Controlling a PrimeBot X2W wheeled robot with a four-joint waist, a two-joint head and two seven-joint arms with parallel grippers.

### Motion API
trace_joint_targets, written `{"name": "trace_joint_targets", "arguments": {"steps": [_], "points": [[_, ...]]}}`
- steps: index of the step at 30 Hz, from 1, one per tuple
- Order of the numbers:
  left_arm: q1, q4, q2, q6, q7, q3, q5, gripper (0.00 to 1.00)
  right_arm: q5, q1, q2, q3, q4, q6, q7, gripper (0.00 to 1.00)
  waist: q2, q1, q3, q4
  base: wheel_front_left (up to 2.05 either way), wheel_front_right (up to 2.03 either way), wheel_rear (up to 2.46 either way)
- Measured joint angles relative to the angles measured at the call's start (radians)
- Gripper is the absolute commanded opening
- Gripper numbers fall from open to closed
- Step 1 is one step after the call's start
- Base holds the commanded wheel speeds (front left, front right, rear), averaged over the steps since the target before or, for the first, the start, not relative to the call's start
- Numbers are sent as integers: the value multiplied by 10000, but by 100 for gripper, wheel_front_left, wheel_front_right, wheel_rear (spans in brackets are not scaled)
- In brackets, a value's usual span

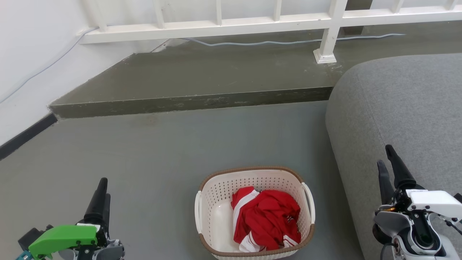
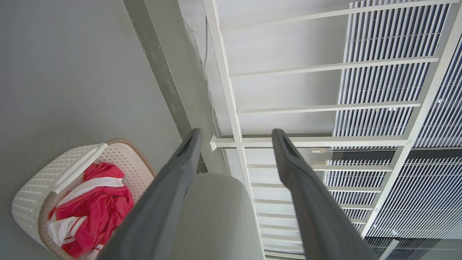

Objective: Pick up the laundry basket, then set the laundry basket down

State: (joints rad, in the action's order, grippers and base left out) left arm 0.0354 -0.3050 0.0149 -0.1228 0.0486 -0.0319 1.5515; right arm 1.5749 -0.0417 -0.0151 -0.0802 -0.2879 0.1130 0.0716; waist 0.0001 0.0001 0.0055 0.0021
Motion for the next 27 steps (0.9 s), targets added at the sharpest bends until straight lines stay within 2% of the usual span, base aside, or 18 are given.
{"name": "trace_joint_targets", "arguments": {"steps": [16,20,24,27], "points": [[12,192,290,-2,-558,541,-1632,100,-1620,-92,-594,942,351,2,-742,100,0,0,-2,9,0,0,0],[32,278,353,-2,-688,545,-2451,100,-1998,-103,-679,1220,399,6,-903,100,0,0,-13,13,0,0,0],[53,412,545,0,-861,721,-3818,100,-2800,-110,-909,1484,393,8,-1080,100,0,0,-25,17,0,0,0],[55,512,554,98,-953,755,-4343,100,-3333,-119,-1007,1607,360,8,-1172,100,0,0,-31,18,0,0,0]]}}
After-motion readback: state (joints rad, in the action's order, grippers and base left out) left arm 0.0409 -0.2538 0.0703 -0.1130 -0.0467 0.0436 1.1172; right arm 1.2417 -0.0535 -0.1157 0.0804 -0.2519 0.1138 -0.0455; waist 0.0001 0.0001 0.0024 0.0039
